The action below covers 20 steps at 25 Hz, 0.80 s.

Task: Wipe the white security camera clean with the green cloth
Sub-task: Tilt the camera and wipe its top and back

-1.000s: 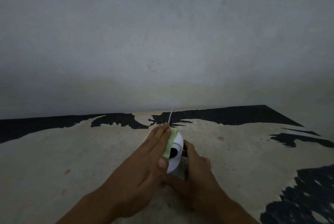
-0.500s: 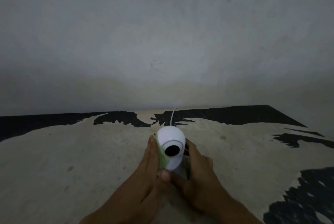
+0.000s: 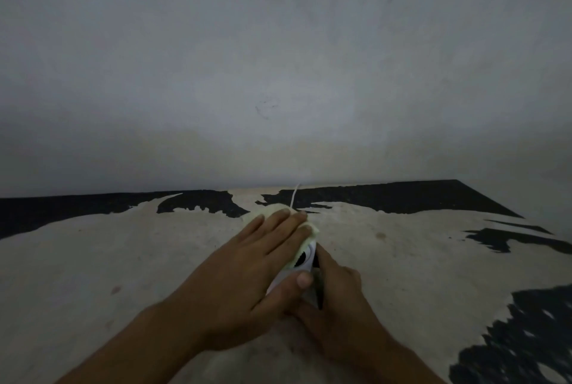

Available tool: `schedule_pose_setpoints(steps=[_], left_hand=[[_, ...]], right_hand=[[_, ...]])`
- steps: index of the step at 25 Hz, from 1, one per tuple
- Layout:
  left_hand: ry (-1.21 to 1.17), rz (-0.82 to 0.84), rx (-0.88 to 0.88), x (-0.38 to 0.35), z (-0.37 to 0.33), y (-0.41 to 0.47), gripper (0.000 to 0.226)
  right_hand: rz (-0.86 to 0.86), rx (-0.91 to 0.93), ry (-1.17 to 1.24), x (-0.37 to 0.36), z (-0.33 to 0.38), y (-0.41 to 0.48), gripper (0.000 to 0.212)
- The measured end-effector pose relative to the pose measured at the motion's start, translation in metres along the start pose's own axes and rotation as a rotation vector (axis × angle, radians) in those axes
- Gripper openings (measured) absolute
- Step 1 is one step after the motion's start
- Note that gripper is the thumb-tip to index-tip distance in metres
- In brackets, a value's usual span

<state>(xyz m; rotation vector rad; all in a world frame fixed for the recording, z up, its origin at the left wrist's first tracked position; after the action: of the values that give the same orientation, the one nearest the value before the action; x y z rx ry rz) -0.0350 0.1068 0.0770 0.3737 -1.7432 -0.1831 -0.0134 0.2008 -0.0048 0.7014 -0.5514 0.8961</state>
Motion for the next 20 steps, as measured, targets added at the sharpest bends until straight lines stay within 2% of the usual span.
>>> schedule_pose_setpoints(steps=[3, 6, 10, 13, 17, 20], left_hand=[[0.054, 0.085, -0.117, 0.008, -0.014, 0.020, 0.062], [0.050, 0.152, -0.180, 0.011, -0.020, 0.041, 0.062], [-0.109, 0.267, 0.047, 0.000, 0.002, 0.064, 0.080], [-0.277, 0.300, 0.199, -0.008, 0.016, 0.073, 0.089], [-0.445, 0.235, 0.345, -0.005, 0.035, 0.070, 0.096], [-0.541, 0.114, 0.409, -0.003, 0.050, 0.057, 0.083]], right_hand=[[0.001, -0.010, -0.015, 0.002, -0.002, 0.002, 0.070], [-0.022, -0.050, 0.014, 0.001, -0.015, -0.001, 0.072], [-0.007, -0.097, -0.003, 0.002, -0.016, 0.002, 0.064], [-0.006, -0.091, -0.020, 0.005, -0.014, 0.004, 0.071], [0.001, -0.068, -0.040, 0.006, -0.012, 0.004, 0.069], [0.008, -0.065, -0.090, 0.007, -0.009, 0.002, 0.064]])
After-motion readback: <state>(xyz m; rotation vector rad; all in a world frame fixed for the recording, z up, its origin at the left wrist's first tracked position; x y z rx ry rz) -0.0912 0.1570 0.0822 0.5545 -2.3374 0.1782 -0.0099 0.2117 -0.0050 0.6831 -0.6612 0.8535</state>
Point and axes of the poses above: each hand's wrist, its own y-axis towards the middle knuckle, its own x-axis out of the back of the hand, z = x × y, the point moved 10 cm from there along y, towards the middle knuckle, and after that the axes turned 1 degree about -y, right-handed, at the moved point
